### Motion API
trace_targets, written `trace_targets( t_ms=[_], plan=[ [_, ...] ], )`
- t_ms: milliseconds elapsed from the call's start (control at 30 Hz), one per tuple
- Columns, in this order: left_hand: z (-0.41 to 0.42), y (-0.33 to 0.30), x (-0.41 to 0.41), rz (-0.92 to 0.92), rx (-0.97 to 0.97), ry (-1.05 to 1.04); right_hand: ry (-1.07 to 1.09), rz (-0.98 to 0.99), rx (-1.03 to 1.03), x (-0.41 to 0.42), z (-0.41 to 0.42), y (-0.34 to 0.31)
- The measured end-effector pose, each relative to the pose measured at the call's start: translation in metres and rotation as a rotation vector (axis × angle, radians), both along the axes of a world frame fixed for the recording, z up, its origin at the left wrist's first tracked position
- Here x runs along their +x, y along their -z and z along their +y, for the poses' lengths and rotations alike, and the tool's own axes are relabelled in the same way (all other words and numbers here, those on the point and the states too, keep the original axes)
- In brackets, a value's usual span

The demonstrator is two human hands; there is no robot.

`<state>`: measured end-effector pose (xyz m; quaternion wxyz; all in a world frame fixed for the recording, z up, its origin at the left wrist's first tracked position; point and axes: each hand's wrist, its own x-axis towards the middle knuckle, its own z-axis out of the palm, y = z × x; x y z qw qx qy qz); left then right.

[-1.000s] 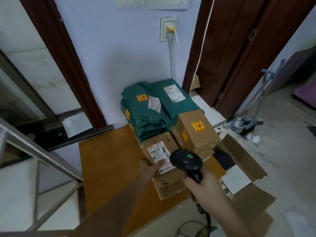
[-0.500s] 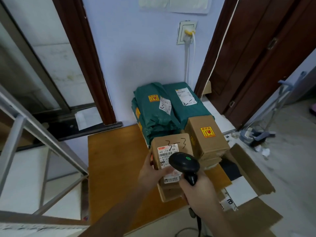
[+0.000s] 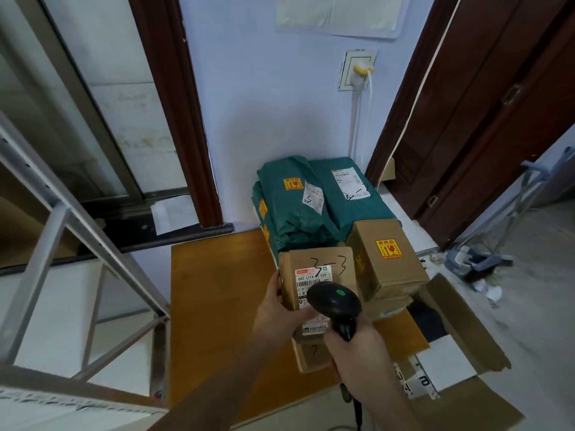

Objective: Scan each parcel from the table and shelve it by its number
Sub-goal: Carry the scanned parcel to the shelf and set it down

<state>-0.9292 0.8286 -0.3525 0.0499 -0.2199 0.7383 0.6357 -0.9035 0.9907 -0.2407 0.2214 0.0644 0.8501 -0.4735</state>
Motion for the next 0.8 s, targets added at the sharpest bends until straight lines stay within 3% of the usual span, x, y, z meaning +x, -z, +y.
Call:
trace_targets(
  t_ms=[500, 800],
  plan=[
    [-0.022, 0.004, 0.028, 0.023, 0.026, -0.035, -0.037, 0.071, 0.031, 0.025, -0.015, -0.014],
    [-0.049, 0.007, 0.057, 0.040, 0.005, -0.048, 0.000, 0.008, 0.071, 0.064, -0.039, -0.026]
  ],
)
